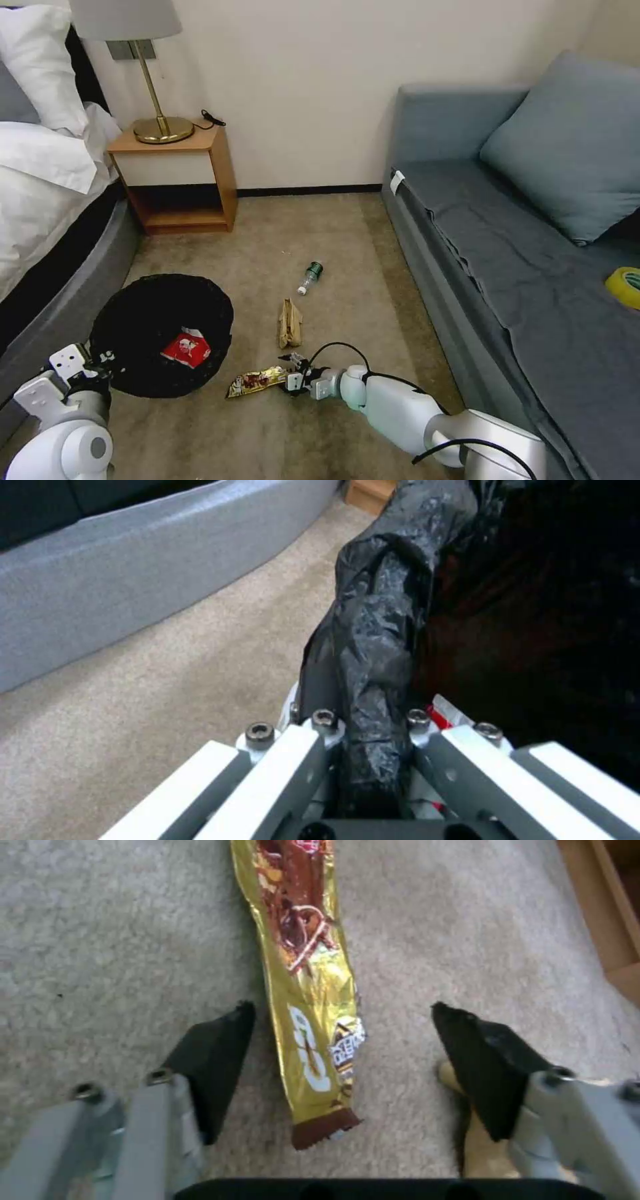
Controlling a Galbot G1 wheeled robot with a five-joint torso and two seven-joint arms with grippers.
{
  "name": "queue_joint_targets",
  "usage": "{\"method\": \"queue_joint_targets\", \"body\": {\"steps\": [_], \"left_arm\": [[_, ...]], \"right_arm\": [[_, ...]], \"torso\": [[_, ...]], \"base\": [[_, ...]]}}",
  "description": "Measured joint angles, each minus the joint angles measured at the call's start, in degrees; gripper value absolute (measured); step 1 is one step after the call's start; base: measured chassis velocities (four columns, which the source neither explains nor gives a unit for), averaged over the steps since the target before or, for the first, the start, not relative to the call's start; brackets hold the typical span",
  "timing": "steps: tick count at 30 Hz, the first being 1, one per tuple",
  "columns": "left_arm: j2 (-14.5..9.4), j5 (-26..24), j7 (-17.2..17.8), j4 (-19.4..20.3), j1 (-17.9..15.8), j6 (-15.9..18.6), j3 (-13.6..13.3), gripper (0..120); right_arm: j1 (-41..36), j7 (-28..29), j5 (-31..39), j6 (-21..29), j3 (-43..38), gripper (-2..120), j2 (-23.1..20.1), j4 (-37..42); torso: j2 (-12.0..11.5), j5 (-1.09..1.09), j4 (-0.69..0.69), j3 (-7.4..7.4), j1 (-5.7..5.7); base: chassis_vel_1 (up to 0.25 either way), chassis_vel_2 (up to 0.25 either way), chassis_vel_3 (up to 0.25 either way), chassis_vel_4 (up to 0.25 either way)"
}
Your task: Pick up the trash bin, then pick up the garbage on the floor and place it into the trash bin.
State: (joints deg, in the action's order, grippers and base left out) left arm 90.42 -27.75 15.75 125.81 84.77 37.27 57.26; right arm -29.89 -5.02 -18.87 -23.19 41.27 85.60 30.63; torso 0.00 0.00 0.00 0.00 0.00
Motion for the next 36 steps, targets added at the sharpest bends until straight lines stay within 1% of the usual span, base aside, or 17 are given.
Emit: {"method": "queue_joint_targets", "body": {"steps": [1,2,6,7,8,11,12,15,16,17,19,27,30,31,35,36], "left_arm": [[0.02,0.05,-0.06,0.02,0.05,-0.05,0.0,2],[0.02,0.05,-0.06,0.02,0.05,-0.05,0.0,2],[0.04,0.11,-0.16,0.19,0.09,-0.15,0.03,2],[0.04,0.11,-0.16,0.19,0.09,-0.15,0.03,2],[0.04,0.11,-0.16,0.23,0.09,-0.17,0.05,2],[0.08,0.12,-0.24,0.27,0.26,-0.33,0.04,2],[0.08,0.12,-0.24,0.27,0.26,-0.33,0.04,2],[0.15,0.18,-0.39,0.3,0.29,-0.44,0.02,2],[0.15,0.19,-0.42,0.33,0.3,-0.46,0.01,2],[0.15,0.19,-0.42,0.33,0.3,-0.46,0.01,2],[0.15,0.23,-0.45,0.33,0.33,-0.52,0.02,2],[0.22,0.38,-0.59,0.27,0.4,-0.68,0.03,2],[0.2,0.4,-0.59,0.14,0.34,-0.69,0.05,2],[0.2,0.4,-0.59,0.14,0.34,-0.69,0.05,2],[-0.02,0.37,-0.55,-0.08,0.29,-0.69,0.13,2],[-0.02,0.37,-0.55,-0.08,0.29,-0.69,0.13,2]], "right_arm": [[-0.08,0.0,-0.03,0.01,-0.02,65,0.08,-0.1],[-0.08,0.0,-0.03,0.01,-0.02,65,0.08,-0.1],[-0.28,-0.12,-0.14,0.05,-0.03,47,0.06,-0.29],[-0.28,-0.12,-0.14,0.05,-0.03,47,0.06,-0.29],[-0.32,-0.19,-0.16,0.06,-0.03,43,0.03,-0.35],[-0.45,-0.42,-0.21,0.08,-0.17,29,-0.03,-0.57],[-0.45,-0.42,-0.21,0.08,-0.17,29,-0.03,-0.57],[-0.55,-0.49,-0.22,0.08,-0.25,17,-0.03,-0.68],[-0.65,-0.56,-0.22,0.06,-0.25,10,-0.03,-0.68],[-0.65,-0.56,-0.22,0.06,-0.25,10,-0.03,-0.68],[-0.75,-0.6,-0.22,0.01,-0.25,1,-0.03,-0.68],[-0.86,-0.63,0.06,-0.44,-0.38,0,-0.43,0.01],[-0.88,-1.02,1.52,-0.11,-0.09,0,-2.61,4.31],[-0.88,-1.02,1.52,-0.11,-0.09,0,-2.61,4.31],[-0.78,-2.39,4.72,0.49,-0.07,0,-6.94,12.1],[-0.78,-2.39,4.72,0.49,-0.07,0,-6.94,12.1]], "torso": [[0.0,0.0,0.0,0.0,0.0],[0.0,0.0,0.0,0.0,0.0],[0.0,0.0,0.0,0.0,0.0],[0.0,0.0,0.0,0.0,0.0],[0.0,0.0,0.0,0.0,0.0],[0.0,0.0,0.0,0.0,0.0],[0.0,0.0,0.0,0.0,0.0],[0.0,0.0,0.0,0.0,0.0],[0.0,0.0,0.0,0.0,0.0],[0.0,0.0,0.0,0.0,0.0],[0.0,0.0,0.0,0.0,0.0],[0.0,0.0,0.0,0.0,0.0],[0.0,0.0,0.0,0.0,0.0],[0.0,0.0,0.0,0.0,0.0],[0.0,0.01,0.0,0.0,0.0],[0.0,0.01,0.0,0.0,0.0]], "base": [[0.0,0.0,0.0,0.0],[0.0,0.0,0.0,0.0],[0.0,0.0,0.0,0.0],[0.0,0.0,0.0,0.0],[0.0,0.0,0.0,0.0],[0.0,0.0,0.0,0.0],[0.0,0.0,0.0,0.0],[0.0,0.0,0.0,0.0],[0.0,0.0,0.0,0.0],[0.0,0.0,0.0,0.0],[0.0,0.0,0.0,0.0],[0.0,0.0,0.0,0.0],[0.0,0.0,0.0,0.0],[0.0,0.0,0.0,0.0],[0.0,0.0,0.0,0.0],[0.0,0.0,0.0,0.0]]}}
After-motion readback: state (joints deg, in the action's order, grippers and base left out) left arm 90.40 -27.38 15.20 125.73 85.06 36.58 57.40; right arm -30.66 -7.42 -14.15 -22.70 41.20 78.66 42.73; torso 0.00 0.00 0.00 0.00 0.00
